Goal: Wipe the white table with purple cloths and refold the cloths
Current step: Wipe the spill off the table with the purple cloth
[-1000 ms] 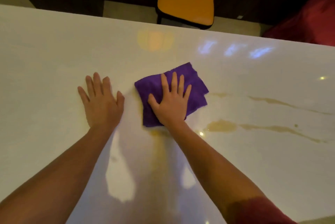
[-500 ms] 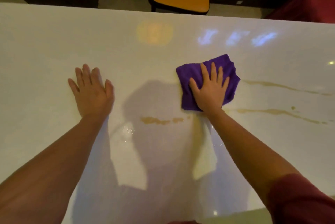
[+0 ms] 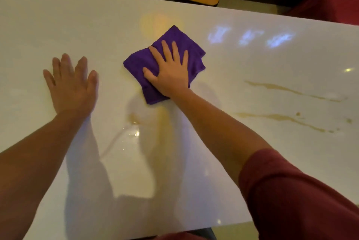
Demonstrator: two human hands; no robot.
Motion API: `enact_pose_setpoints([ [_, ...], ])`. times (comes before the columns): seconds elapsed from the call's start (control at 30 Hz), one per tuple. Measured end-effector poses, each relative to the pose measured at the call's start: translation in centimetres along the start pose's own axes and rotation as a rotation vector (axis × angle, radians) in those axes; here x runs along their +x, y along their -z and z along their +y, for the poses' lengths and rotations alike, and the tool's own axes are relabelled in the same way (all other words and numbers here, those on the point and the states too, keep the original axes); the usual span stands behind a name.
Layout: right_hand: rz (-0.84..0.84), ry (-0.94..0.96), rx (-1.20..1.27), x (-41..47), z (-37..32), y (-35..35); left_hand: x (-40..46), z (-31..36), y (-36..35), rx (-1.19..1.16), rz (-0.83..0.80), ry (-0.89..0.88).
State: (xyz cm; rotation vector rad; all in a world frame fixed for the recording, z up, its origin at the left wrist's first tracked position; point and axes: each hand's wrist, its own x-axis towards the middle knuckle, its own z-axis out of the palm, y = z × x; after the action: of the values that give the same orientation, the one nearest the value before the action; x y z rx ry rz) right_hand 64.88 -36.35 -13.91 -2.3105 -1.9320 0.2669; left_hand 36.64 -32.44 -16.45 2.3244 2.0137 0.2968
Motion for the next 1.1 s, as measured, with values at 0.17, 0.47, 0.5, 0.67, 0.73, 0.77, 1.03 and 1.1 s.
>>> enact_pose_setpoints([
  [0.17, 0.075, -0.227, 0.035, -5.7, 10.7, 1.8, 0.6, 3.7, 1.0, 0.054, 0.041, -0.019],
  [0.47, 0.004, -0.111, 0.029, -8.4, 14.0, 2.1, 0.9, 24.9, -2.8, -0.115, -0.045, 0.163],
  [0.5, -0.001, -0.064, 0.026, -6.3, 15.1, 2.5, 0.8, 24.9, -3.2, -0.076, -0.004, 0.168],
  [0.67, 0.046, -0.069, 0.028, -0.4, 20.7, 4.0, 0.6, 25.6, -3.8, -0.009, 0.014, 0.132],
  [0.73, 0.079, -0.111, 0.039, -2.5, 22.1, 4.0, 0.5, 25.8, -3.6, -0.001, 0.012, 0.150],
  [0.77, 0.092, -0.138, 0.052, -4.3, 23.0, 4.1, 0.5, 26.0, -3.5, 0.000, 0.013, 0.149],
  [1.03, 0.061, -0.433, 0.024, -10.8, 29.8, 6.2, 0.7, 26.2, -3.0, -0.008, -0.050, 0.107],
  [1.1, 0.064, -0.513, 0.021, -9.1, 27.9, 5.6, 0.9, 26.3, -3.0, -0.015, -0.041, 0.103],
])
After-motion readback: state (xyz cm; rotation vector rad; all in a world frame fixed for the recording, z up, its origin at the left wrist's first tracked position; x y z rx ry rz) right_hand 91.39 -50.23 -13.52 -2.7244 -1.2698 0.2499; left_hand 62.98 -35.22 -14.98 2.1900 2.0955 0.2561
